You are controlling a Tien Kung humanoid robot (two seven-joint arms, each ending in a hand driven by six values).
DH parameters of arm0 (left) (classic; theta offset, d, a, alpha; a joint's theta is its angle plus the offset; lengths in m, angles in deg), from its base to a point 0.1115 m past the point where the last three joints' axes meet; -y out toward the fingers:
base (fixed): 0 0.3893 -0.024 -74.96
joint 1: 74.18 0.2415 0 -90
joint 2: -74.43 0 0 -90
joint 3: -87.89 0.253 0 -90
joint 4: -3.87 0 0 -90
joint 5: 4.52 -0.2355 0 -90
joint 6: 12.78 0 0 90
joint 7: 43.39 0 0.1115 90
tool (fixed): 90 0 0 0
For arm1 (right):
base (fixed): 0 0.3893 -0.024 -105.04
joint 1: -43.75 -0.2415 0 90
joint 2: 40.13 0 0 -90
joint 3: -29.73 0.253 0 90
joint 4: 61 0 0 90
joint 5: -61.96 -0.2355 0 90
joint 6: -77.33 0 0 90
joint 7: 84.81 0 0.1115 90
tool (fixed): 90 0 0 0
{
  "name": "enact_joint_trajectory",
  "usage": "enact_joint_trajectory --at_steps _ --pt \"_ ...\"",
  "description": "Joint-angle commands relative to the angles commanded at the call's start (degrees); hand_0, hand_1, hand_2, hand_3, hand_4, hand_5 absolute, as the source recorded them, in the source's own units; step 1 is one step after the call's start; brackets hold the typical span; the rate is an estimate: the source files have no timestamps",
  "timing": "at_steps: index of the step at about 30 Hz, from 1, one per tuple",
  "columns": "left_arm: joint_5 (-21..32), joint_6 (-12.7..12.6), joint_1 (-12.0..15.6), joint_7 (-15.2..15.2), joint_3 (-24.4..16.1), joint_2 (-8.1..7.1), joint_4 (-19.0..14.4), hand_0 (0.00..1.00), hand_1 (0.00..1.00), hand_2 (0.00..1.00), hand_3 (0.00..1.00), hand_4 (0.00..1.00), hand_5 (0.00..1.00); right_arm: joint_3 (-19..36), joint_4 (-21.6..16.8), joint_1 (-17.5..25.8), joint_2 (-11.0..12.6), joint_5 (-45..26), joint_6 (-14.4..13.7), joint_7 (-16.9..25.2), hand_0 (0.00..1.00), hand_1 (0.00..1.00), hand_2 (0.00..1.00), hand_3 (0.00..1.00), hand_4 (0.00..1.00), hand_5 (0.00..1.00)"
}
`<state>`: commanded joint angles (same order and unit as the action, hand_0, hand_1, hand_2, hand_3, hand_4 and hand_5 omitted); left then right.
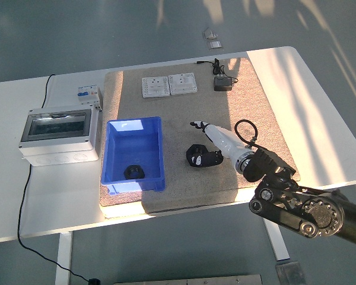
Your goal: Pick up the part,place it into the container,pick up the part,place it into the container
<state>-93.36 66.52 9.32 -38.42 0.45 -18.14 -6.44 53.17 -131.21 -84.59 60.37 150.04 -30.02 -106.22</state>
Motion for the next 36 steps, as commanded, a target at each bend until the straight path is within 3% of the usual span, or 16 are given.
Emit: enact_joint_trajectory --at_steps 6,14,15,20,21,26,27,32,33,36 --pt "0.6 -0.4 -0.2 -0.7 0.2 0.07 0.0 0.676 0.668 0.722 0.607 0.66 0.648 -0.4 0.4 -0.4 -0.2 1.9 0.9 -3.8 0.998 0.93 0.959 0.997 0.821 0.213" --pt "0.8 -0.6 -0.4 -1.3 0.3 0.07 0.0 0.675 0.664 0.718 0.594 0.641 0.642 -3.8 0.2 -1.8 -0.6 2.3 0.6 -5.8 0.998 0.93 0.963 0.998 0.829 0.243" --pt "0.8 -0.6 -0.5 -1.3 0.3 0.06 0.0 0.674 0.663 0.716 0.593 0.637 0.639 -4.4 0.2 -2.1 -0.6 2.3 0.6 -5.9 0.998 0.711 0.821 0.979 0.791 0.236" --pt "0.7 -0.6 -0.6 -1.3 0.2 0.04 0.0 0.674 0.663 0.716 0.593 0.637 0.639 -6.2 0.5 -3.2 -0.9 2.4 0.8 -6.2 0.998 0.711 0.821 0.979 0.791 0.236" --pt "0.6 -0.6 -0.6 -1.3 0.2 0.05 0.0 0.672 0.663 0.716 0.596 0.644 0.655 -6.5 0.7 -3.4 -1.1 2.6 0.9 -6.3 0.904 0.427 0.62 0.826 0.561 0.103" --pt "0.4 -0.6 -0.8 -1.3 0.1 0.06 0.0 0.672 0.663 0.716 0.596 0.644 0.655 -7.4 2.1 -3.8 -1.6 4.2 1.0 -6.7 0.904 0.427 0.62 0.826 0.561 0.103" --pt "0.4 -0.6 -0.8 -1.3 0.1 0.05 0.0 0.672 0.662 0.715 0.59 0.615 0.64 -7.4 2.3 -3.8 -1.7 4.7 1.0 -6.7 0.847 0.374 0.473 0.661 0.471 0.05" --pt "0.4 -0.6 -0.9 -1.3 0.0 0.0 0.0 0.672 0.662 0.715 0.59 0.615 0.64 -7.4 2.9 -3.7 -1.9 7.3 0.9 -6.8 0.847 0.374 0.473 0.661 0.471 0.05" --pt "0.4 -0.6 -0.9 -1.3 0.0 0.0 0.0 0.671 0.66 0.713 0.588 0.607 0.635 -7.3 2.9 -3.7 -1.9 7.9 0.8 -6.8 0.781 0.329 0.384 0.564 0.4 0.002" --pt "0.2 -0.5 -0.8 -1.1 -0.1 -0.04 0.0 0.671 0.66 0.713 0.588 0.607 0.635 -5.7 2.8 -3.4 -1.7 10.9 -0.6 -6.0 0.781 0.329 0.384 0.564 0.4 0.002"
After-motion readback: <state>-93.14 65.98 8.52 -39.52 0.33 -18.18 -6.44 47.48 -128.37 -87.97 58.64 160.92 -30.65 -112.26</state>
